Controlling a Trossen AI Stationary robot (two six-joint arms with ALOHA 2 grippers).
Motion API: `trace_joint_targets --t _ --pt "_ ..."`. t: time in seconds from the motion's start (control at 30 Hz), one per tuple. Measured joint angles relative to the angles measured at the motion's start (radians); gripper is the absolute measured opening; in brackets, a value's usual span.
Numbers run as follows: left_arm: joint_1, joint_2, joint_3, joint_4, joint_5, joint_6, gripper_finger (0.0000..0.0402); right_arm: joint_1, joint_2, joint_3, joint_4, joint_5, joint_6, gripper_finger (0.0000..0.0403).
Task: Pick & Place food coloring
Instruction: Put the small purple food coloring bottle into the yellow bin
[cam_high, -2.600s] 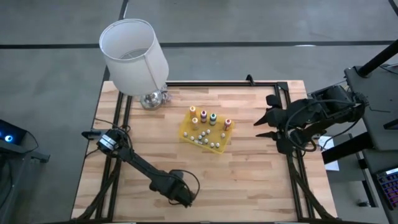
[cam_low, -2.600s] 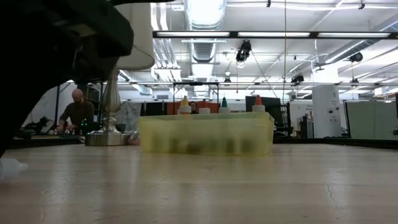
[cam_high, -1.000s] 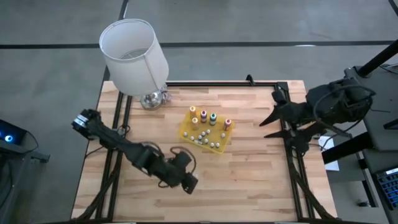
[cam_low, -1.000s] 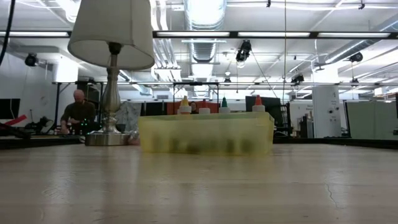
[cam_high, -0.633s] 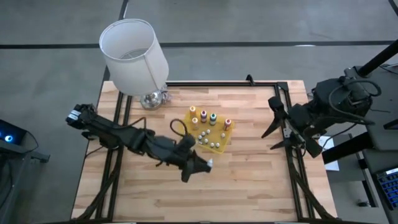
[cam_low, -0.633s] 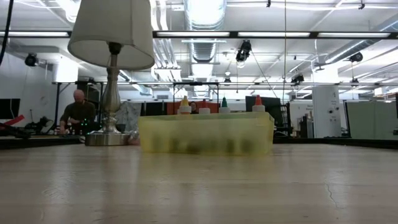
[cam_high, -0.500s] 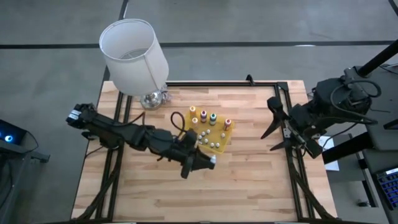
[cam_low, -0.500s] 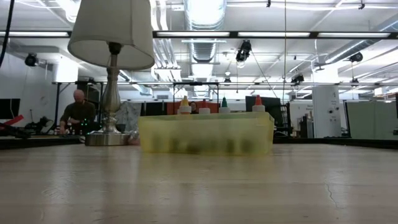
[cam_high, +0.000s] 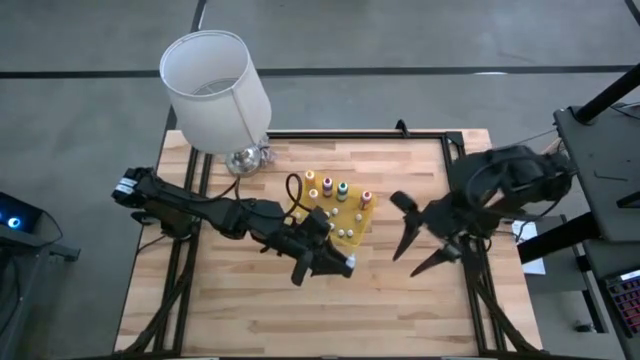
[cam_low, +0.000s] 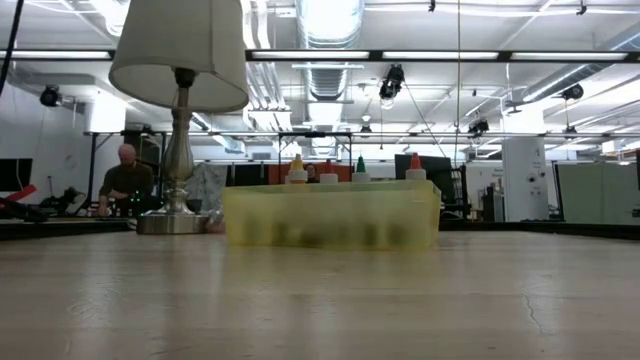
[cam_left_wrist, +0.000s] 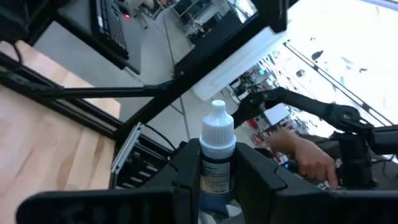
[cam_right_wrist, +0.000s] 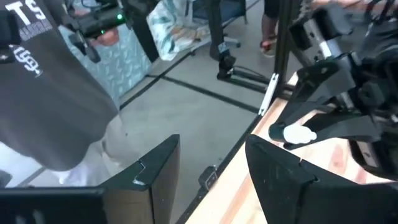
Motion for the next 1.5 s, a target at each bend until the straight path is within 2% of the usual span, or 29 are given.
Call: trace_joint_targets --t 0.4,0.77,1.5 --pt "0.0 0.0 0.0 0.007 0.059 0.043 0.0055 -0.001 0.101 0.003 0.06 -0.01 -0.025 0.0173" --pt "0.0 0.0 0.0 0.003 0.176 0.06 0.0055 -0.046 0.174 0.009 0.073 -0.01 -0.048 0.0173" --pt "0.007 0.0 -0.008 -0.002 0.184 0.079 0.0055 -0.075 0.199 0.0 0.132 -0.006 -0.045 0.0173"
